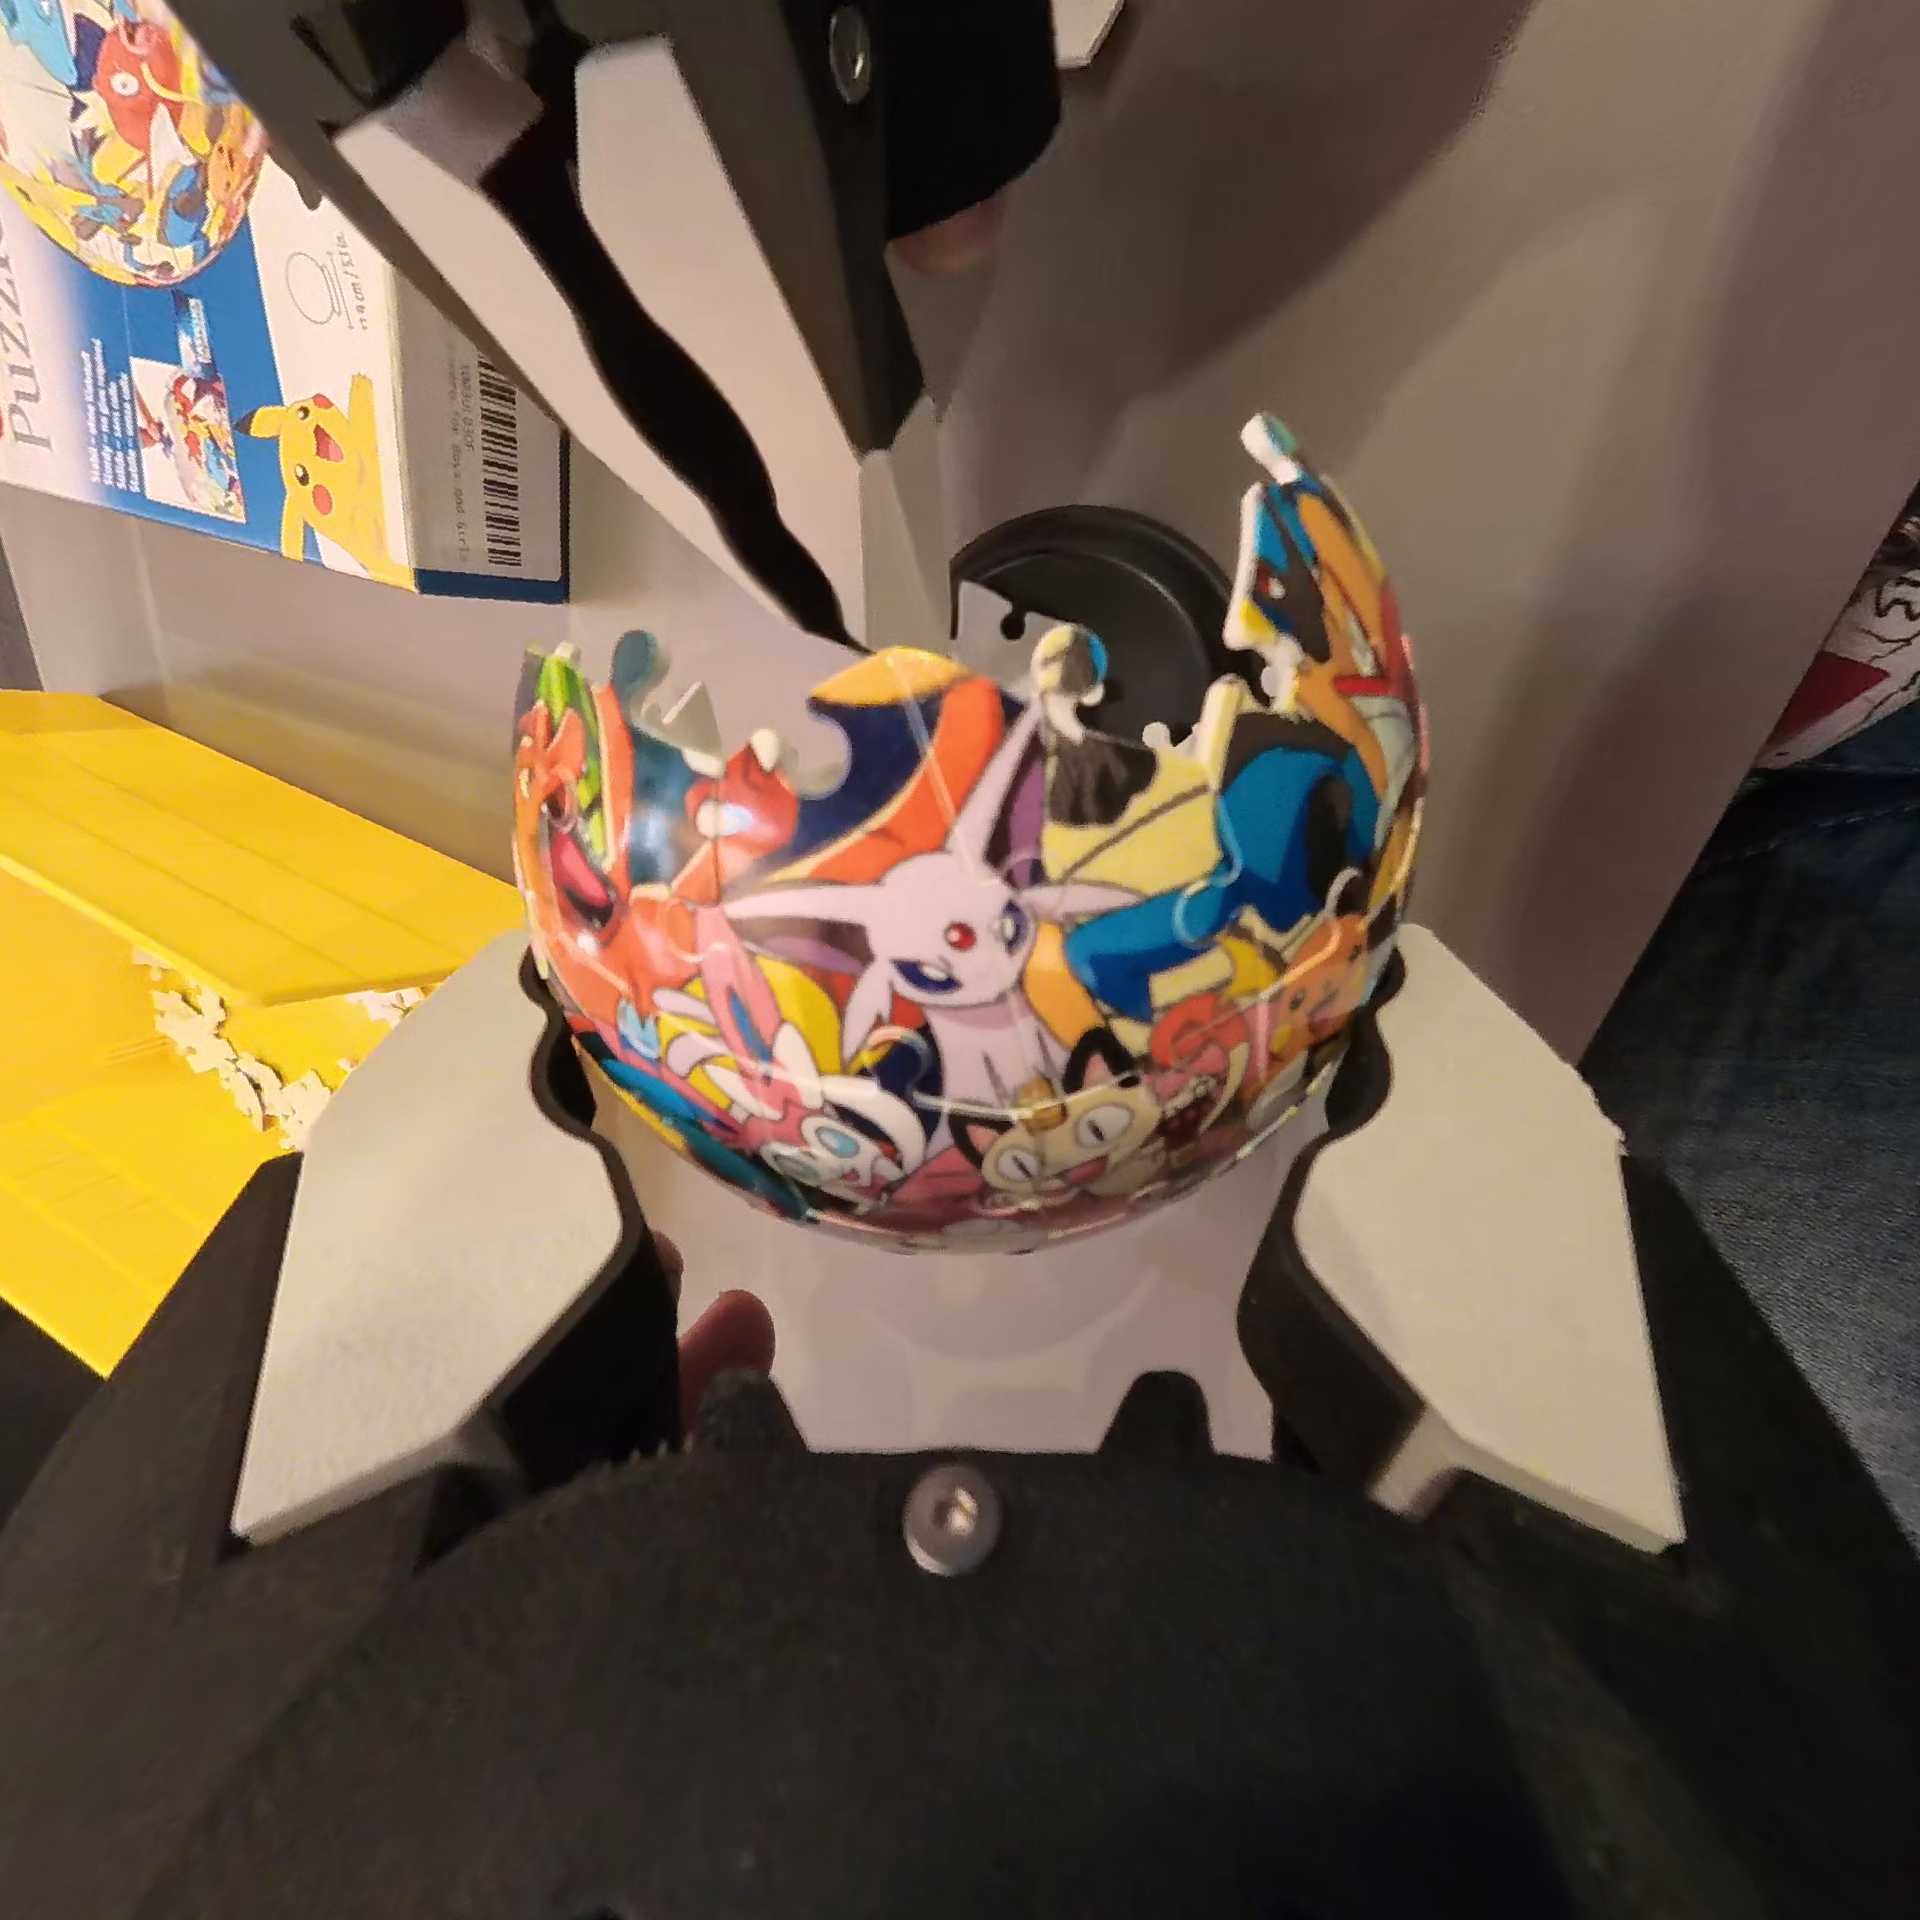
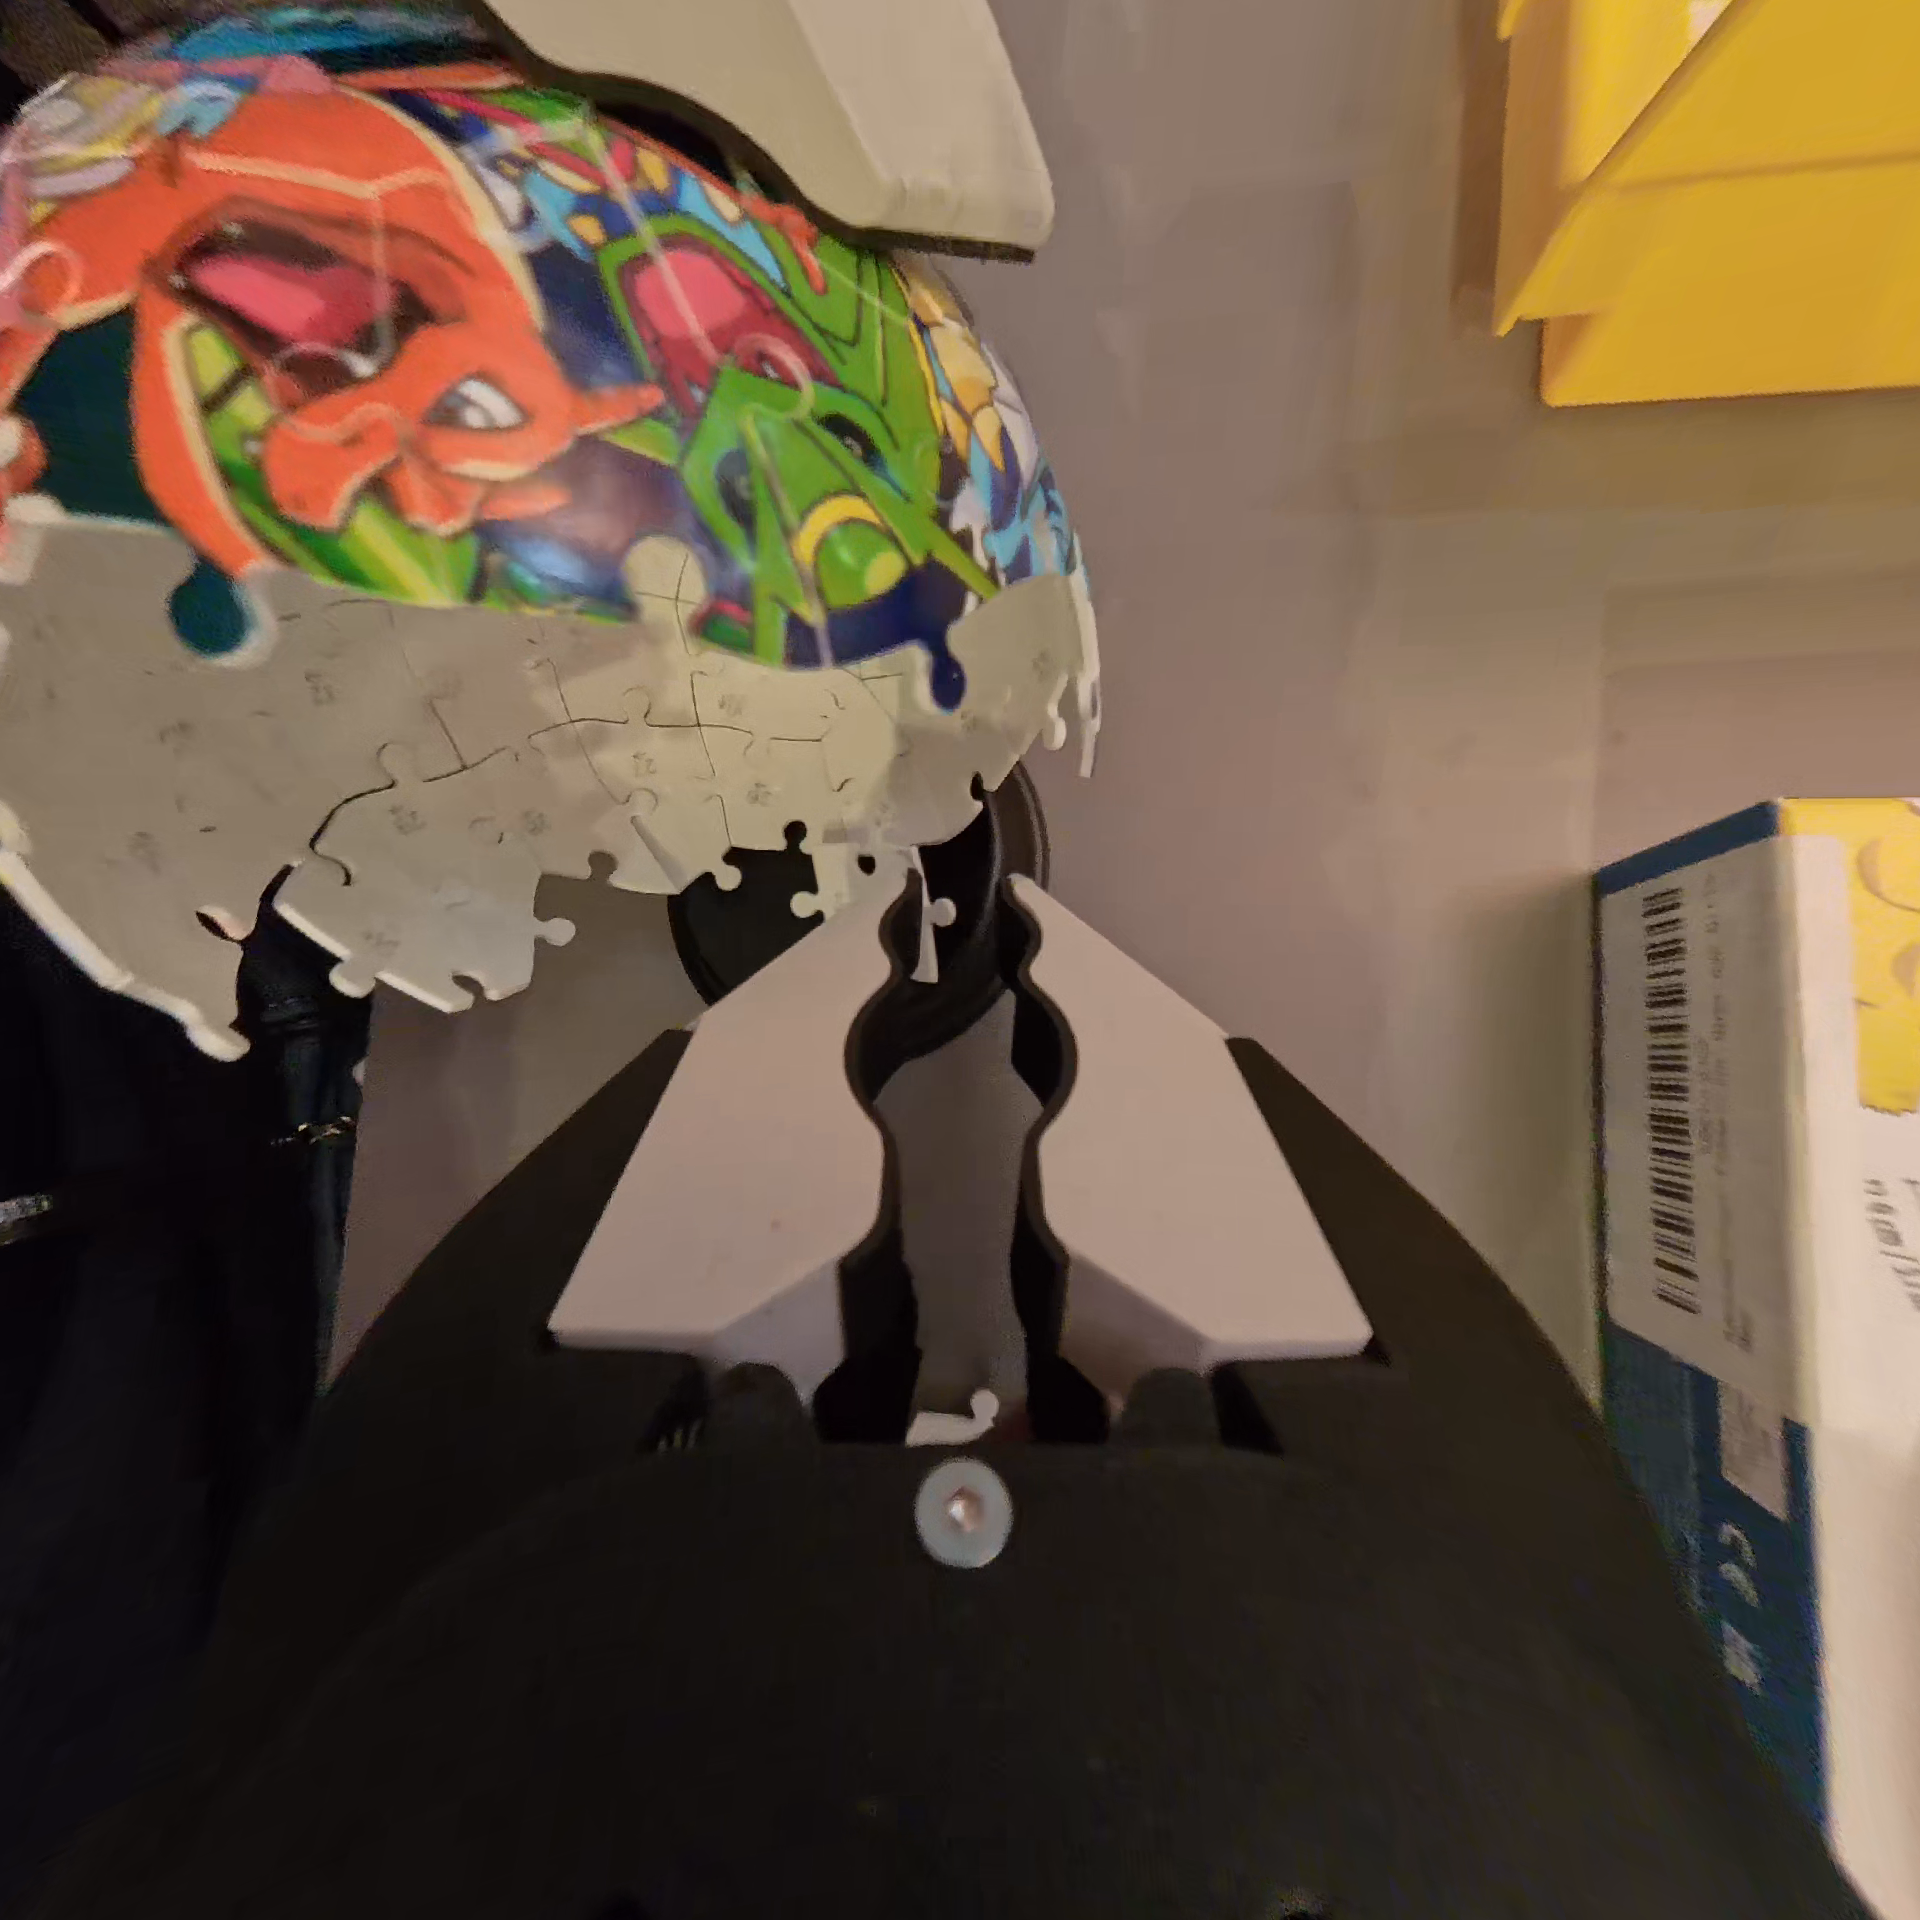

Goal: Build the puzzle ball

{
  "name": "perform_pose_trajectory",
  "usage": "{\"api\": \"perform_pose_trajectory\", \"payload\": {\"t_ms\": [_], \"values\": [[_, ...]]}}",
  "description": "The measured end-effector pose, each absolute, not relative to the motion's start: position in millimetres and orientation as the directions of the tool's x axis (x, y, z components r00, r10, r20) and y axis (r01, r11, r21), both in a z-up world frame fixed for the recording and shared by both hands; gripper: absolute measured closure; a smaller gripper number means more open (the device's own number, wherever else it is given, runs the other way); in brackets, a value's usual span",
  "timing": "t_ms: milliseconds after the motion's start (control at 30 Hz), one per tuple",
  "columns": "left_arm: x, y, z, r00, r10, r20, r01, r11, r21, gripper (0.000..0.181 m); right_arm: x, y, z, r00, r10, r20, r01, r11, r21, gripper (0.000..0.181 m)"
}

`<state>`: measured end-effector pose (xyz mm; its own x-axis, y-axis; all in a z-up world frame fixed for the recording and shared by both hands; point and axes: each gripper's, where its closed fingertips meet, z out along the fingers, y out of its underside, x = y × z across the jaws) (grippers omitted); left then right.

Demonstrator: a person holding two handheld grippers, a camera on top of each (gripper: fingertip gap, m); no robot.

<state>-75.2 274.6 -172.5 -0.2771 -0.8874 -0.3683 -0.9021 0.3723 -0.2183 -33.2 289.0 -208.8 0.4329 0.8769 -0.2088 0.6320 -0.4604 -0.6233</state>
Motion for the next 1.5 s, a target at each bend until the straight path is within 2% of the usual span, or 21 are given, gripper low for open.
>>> {"api": "perform_pose_trajectory", "payload": {"t_ms": [233, 800, 1033, 1500], "values": [[-74.1, 273.0, -173.2, -0.281, -0.887, -0.368, -0.901, 0.375, -0.217, 0.043, -49.0, 258.8, -209.8, 0.303, 0.934, -0.190, 0.666, -0.350, -0.659, 0.181], [-73.9, 273.3, -173.9, -0.298, -0.882, -0.365, -0.900, 0.387, -0.200, 0.043, -40.5, 271.2, -221.6, 0.337, 0.936, -0.100, 0.722, -0.325, -0.611, 0.181], [-74.0, 273.3, -174.0, -0.297, -0.882, -0.365, -0.901, 0.385, -0.198, 0.043, -52.5, 276.4, -216.6, 0.367, 0.927, -0.080, 0.654, -0.318, -0.686, 0.181], [-73.9, 273.6, -176.5, -0.302, -0.884, -0.358, -0.904, 0.385, -0.187, 0.044, -46.1, 277.3, -222.8, 0.432, 0.901, -0.045, 0.654, -0.347, -0.672, 0.181]]}}
